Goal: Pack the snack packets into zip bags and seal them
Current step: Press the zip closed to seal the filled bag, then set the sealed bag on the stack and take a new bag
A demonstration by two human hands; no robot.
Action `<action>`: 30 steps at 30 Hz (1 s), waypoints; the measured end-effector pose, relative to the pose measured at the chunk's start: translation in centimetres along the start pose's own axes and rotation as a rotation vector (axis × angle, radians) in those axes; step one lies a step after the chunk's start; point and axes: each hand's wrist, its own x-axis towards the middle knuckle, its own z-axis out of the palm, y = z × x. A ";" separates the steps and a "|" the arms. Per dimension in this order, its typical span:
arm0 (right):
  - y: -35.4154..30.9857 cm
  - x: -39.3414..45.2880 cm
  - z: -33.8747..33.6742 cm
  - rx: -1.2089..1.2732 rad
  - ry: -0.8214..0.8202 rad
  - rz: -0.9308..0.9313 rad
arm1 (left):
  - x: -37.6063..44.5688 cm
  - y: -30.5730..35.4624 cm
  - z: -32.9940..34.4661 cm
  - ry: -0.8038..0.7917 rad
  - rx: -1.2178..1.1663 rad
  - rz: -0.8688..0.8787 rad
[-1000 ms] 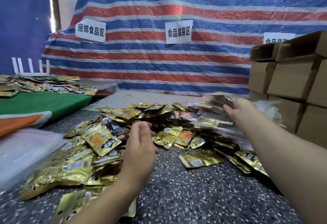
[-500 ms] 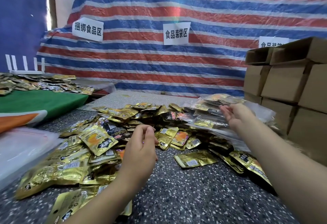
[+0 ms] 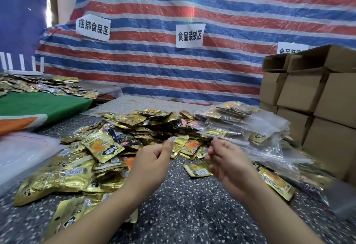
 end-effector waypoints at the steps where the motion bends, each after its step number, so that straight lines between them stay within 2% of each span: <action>1: 0.8 -0.3 0.1 -0.036 -0.002 -0.002 | 0.0 -0.1 0.0 -0.001 0.017 0.011; 5: 2.5 -0.7 0.2 -0.103 0.055 0.014 | 0.1 -0.4 0.0 -0.033 0.050 0.013; 8: 2.8 -0.7 0.2 -0.073 -0.008 0.019 | 0.1 -0.4 -0.1 -0.071 0.077 0.033; 11: 3.4 -0.9 0.4 -0.100 -0.094 0.001 | -0.1 -0.4 0.1 -0.107 0.021 -0.024; 17: 4.2 -1.3 1.0 -0.191 -0.171 -0.085 | 1.2 -0.4 -0.7 0.013 0.170 0.021; 20: 4.2 -1.4 0.9 -0.199 -0.165 -0.049 | 3.3 -0.3 -2.9 0.019 0.331 0.018; 22: 4.4 -1.3 0.8 -0.197 -0.169 -0.047 | 4.5 -0.4 -4.8 0.036 0.405 -0.053; 28: 4.8 -1.2 1.0 -0.217 -0.215 -0.034 | 7.4 -4.7 -14.4 0.244 0.816 -0.171; 30: 4.9 -1.1 1.2 -0.204 -0.217 -0.035 | 7.5 -6.5 -17.5 0.270 0.936 -0.222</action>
